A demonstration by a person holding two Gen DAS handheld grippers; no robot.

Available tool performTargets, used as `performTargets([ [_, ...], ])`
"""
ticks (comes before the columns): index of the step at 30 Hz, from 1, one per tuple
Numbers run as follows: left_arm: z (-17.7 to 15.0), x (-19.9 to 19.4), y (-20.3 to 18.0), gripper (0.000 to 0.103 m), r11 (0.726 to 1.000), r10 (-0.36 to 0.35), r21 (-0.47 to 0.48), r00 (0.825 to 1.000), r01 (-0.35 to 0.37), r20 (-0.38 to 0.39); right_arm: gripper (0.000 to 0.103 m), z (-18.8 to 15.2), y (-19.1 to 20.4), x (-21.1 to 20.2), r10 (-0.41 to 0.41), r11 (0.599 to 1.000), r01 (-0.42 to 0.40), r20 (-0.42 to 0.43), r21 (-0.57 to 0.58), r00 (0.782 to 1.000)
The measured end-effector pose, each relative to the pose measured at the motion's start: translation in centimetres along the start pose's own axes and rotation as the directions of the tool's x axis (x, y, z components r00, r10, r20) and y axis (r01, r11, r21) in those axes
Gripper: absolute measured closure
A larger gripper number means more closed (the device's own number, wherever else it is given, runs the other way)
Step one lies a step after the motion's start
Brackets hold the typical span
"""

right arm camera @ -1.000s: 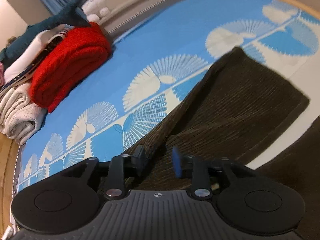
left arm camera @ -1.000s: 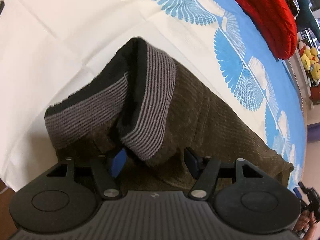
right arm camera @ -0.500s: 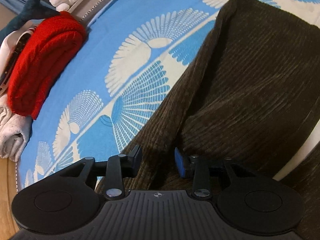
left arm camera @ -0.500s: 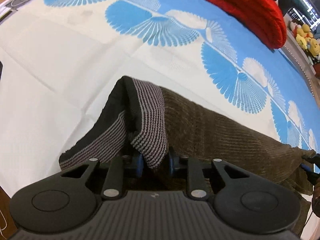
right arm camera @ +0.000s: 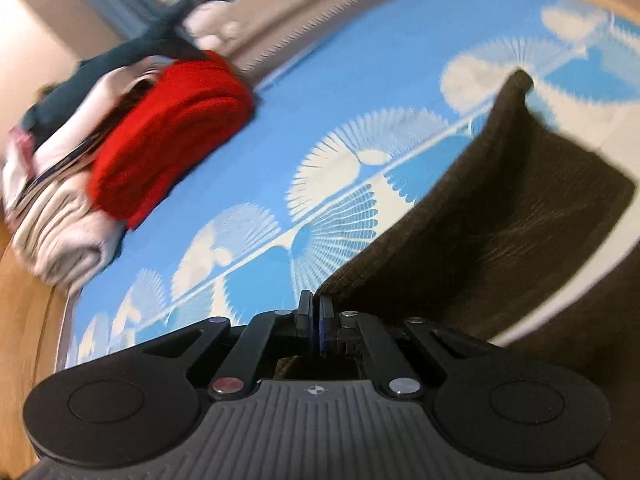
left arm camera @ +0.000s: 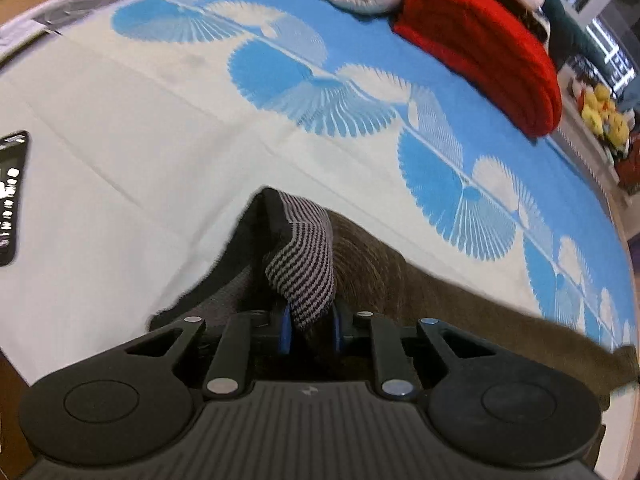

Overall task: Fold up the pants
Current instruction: 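Fold the waistband over the pants with the left gripper while the right gripper lifts the leg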

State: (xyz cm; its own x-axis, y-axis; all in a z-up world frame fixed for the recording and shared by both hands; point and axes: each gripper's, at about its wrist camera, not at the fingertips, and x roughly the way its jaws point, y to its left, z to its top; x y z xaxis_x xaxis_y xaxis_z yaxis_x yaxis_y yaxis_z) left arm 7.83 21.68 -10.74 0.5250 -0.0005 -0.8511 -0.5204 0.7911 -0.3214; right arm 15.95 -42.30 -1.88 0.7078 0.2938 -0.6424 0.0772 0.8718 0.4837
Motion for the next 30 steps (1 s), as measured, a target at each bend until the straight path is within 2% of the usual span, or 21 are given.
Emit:
performTargets([
  [3, -0.6, -1.3, 1.3, 0.083, 1.0, 0.015, -0.008, 1.0, -0.014, 0.02, 0.101, -4.5, -0.7, -4.6, -0.042, 0.997, 0.04, -0.038, -0.066, 0.998],
  [5, -1.0, -1.2, 1.9, 0.083, 0.998, 0.064, 0.015, 0.998, -0.064, -0.004, 0.101, -8.1, -1.9, -6.4, -0.055, 0.995, 0.047, -0.092, -0.084, 0.994],
  [7, -1.3, -0.5, 2.5, 0.083, 0.991, 0.131, 0.022, 0.99, -0.13, -0.05, 0.101, -11.6, -3.5, -6.6, -0.067, 0.992, 0.045, -0.196, -0.115, 0.978],
  [8, -1.3, -0.2, 2.7, 0.083, 0.99, 0.142, 0.019, 0.987, -0.141, -0.068, 0.101, -12.9, -4.2, -6.5, -0.082, 0.987, 0.048, -0.224, -0.152, 0.971],
  [10, -1.3, 0.3, 3.0, 0.082, 0.99, 0.141, -0.005, 0.985, -0.142, -0.099, 0.097, -14.3, -5.5, -6.7, -0.121, 0.971, 0.07, -0.219, -0.227, 0.968],
  [12, -1.4, 0.5, 2.7, 0.079, 0.988, 0.154, 0.0, 0.983, -0.154, -0.1, 0.097, -13.7, -7.3, -7.7, -0.117, 0.972, 0.081, -0.156, -0.219, 0.981],
  [14, -1.5, 0.6, 2.3, 0.078, 0.985, 0.169, 0.004, 0.981, -0.17, -0.097, 0.096, -12.1, -9.6, -8.8, -0.113, 0.984, 0.098, -0.089, -0.151, 0.99],
  [19, -1.8, 1.4, 2.4, 0.073, 0.981, 0.191, -0.011, 0.975, -0.193, -0.117, 0.092, -7.9, -13.8, -9.2, -0.107, 0.993, 0.108, 0.028, -0.044, 0.994],
  [22, -1.9, 1.9, 2.6, 0.07, 0.98, 0.198, -0.008, 0.971, -0.201, -0.131, 0.085, -6.3, -15.8, -7.3, -0.07, 0.994, 0.064, 0.072, 0.083, 0.995],
  [24, -1.9, 2.0, 2.6, 0.07, 0.979, 0.2, -0.002, 0.97, -0.203, -0.138, 0.085, -5.8, -17.0, -6.0, -0.045, 0.982, 0.028, 0.088, 0.185, 0.995],
  [26, -1.9, 2.2, 2.7, 0.07, 0.98, 0.198, 0.005, 0.97, -0.199, -0.14, 0.084, -4.7, -17.2, -4.5, -0.029, 0.973, 0.003, 0.111, 0.23, 0.993],
  [28, -1.8, 2.3, 2.7, 0.07, 0.981, 0.194, 0.008, 0.97, -0.194, -0.146, 0.077, -4.2, -17.2, -2.9, -0.055, 0.972, 0.025, 0.122, 0.233, 0.991],
  [30, -1.6, 2.5, 2.8, 0.07, 0.981, 0.192, 0.01, 0.97, -0.192, -0.15, 0.073, -4.0, -17.5, -1.4, -0.081, 0.965, 0.055, 0.092, 0.255, 0.992],
])
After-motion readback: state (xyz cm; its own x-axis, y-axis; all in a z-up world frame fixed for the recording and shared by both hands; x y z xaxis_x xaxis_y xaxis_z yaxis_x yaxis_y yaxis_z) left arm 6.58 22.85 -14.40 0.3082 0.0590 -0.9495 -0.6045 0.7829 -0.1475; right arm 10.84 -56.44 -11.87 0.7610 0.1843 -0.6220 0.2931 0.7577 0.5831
